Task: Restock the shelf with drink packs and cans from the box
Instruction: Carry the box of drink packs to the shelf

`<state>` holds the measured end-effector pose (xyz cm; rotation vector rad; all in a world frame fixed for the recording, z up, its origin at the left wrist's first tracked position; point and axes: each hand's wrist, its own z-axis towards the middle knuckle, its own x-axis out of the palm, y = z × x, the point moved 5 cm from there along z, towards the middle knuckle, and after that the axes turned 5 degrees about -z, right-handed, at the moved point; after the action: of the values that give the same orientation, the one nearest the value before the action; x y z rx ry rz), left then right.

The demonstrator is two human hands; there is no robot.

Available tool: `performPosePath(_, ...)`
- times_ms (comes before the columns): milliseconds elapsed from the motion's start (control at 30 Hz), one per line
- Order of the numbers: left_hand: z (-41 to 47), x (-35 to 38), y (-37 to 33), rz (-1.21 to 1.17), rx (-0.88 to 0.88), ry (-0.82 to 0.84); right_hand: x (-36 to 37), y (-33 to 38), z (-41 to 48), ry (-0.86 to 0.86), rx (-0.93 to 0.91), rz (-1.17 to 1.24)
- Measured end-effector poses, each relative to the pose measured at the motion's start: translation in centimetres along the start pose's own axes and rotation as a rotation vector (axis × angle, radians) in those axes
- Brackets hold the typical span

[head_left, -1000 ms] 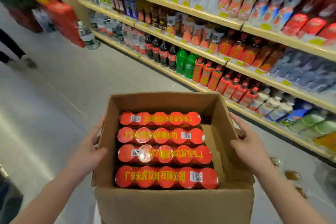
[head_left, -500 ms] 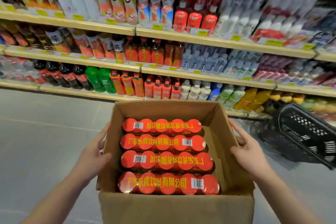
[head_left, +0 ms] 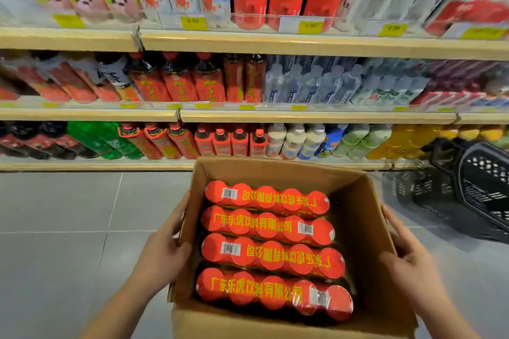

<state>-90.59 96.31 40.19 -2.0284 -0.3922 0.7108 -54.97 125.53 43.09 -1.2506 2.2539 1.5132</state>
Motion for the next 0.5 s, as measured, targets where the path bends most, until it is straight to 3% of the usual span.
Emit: performPosePath(500, 18.7, 11.6, 19.1, -0.051, -0.105, -0.065, 11.7, -14.7, 23.3, 0.035, 0.019, -0.108)
